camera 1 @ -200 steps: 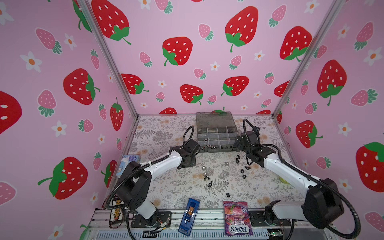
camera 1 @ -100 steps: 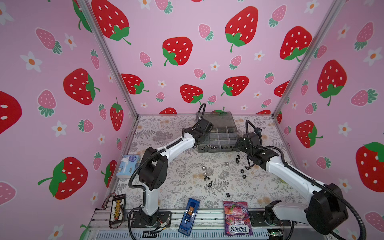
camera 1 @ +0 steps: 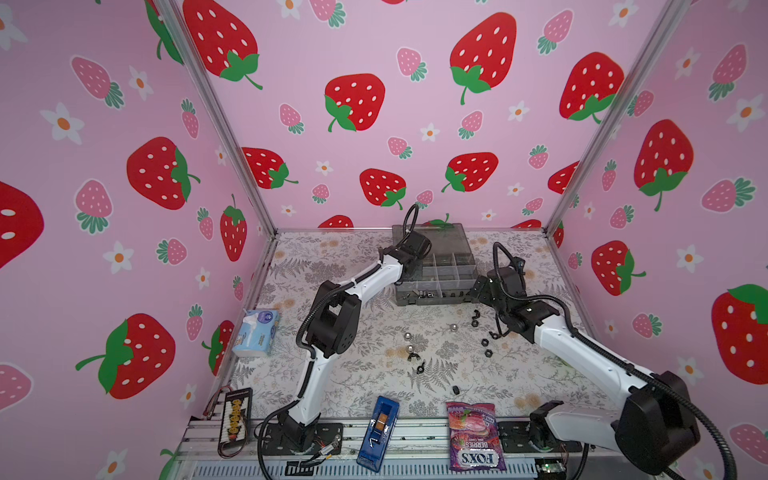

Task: Sort the screws and nuts into containers
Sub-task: 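Carry the nut with the left gripper over the parts box, then open the left gripper to drop the nut beside the first nut, then move the left gripper back over a third silver nut in the pile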

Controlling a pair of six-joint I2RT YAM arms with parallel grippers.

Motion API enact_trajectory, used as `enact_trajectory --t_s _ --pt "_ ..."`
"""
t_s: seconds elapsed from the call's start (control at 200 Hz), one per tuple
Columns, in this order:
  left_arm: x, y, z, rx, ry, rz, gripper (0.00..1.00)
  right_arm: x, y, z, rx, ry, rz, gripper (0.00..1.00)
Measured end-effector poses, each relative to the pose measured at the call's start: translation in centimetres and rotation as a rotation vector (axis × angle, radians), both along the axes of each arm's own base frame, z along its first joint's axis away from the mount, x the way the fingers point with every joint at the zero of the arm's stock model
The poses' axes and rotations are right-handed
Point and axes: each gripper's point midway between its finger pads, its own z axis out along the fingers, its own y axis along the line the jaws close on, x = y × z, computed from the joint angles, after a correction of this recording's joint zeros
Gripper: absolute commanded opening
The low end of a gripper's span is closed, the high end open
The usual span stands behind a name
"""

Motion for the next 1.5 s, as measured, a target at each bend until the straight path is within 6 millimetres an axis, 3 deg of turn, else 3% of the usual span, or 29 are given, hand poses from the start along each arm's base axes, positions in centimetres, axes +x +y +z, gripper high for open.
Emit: enact_trajectory --t_s 0.36,0.635,0.99,1.13,1.261,1.401,1.501 --pt "0.3 0.5 -1.7 0.021 0.027 0.005 0.23 0.1 0.3 -0.2 0.015 0.003 0.003 1.0" --pt "0.2 0.6 -1.8 0.029 0.033 0.003 0.37 0.1 0.3 -0.2 0.017 0.004 0.005 1.0" --pt "0.0 0.6 -1.6 0.032 0.035 -0.001 0.46 0.1 0.3 -0.2 0.017 0.004 0.006 1.0" --pt "-0.5 0.4 0.5 0.014 0.008 -0.008 0.53 0.1 0.3 -0.2 0.017 0.004 0.005 1.0" --pt "-1.9 0.3 4.7 -0.012 -0.053 -0.02 0.63 0.1 0.3 -0.2 0.017 0.005 0.005 1.0" --pt "-4.6 0.2 9.0 -0.055 -0.111 -0.038 0.69 0.1 0.3 -0.2 0.016 0.005 0.005 1.0" --pt "-6.8 0.6 9.7 -0.067 -0.112 -0.044 0.7 0.1 0.3 -0.2 0.016 0.006 0.005 1.0"
